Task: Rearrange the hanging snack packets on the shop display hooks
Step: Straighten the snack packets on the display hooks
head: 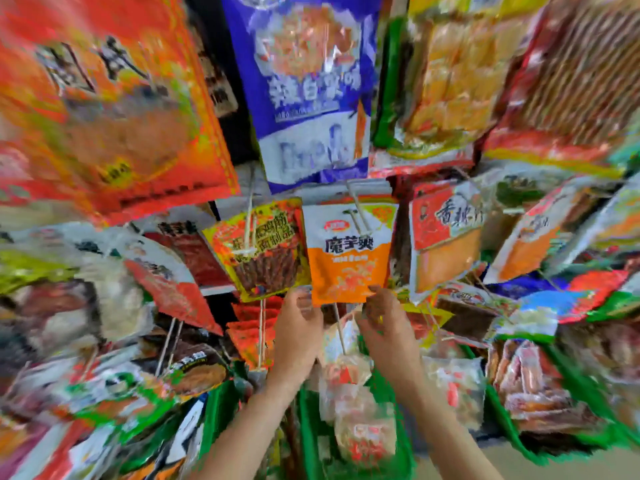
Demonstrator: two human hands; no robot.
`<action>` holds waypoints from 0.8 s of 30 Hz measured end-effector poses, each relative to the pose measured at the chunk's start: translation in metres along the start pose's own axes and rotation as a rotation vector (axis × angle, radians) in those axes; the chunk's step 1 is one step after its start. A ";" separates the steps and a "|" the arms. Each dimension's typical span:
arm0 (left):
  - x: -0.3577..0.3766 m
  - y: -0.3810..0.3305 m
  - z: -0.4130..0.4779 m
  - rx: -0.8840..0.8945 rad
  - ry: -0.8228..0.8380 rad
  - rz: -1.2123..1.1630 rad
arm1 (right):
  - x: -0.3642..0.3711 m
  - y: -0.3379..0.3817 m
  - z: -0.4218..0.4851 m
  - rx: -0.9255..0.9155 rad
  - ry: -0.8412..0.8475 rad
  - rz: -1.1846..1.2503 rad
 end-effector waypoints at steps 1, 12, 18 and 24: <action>-0.008 -0.018 0.003 0.015 -0.019 -0.006 | -0.013 0.020 0.012 -0.053 -0.030 -0.016; -0.082 -0.102 -0.004 0.030 0.281 0.284 | -0.059 0.110 0.074 -0.179 0.195 -0.232; -0.077 -0.168 -0.013 0.258 0.401 0.362 | -0.084 0.127 0.076 -0.172 0.167 -0.307; -0.003 -0.219 -0.010 0.463 0.341 0.344 | -0.156 0.114 0.092 -0.206 0.030 -0.344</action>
Point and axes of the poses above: each hand's wrist, its own z-axis towards the middle knuckle, its own x-axis out of the palm, y = z × x, the point moved 4 cm from there along z, towards the middle knuckle, and after that the axes turned 10 degrees about -z, right-handed, at the moved point
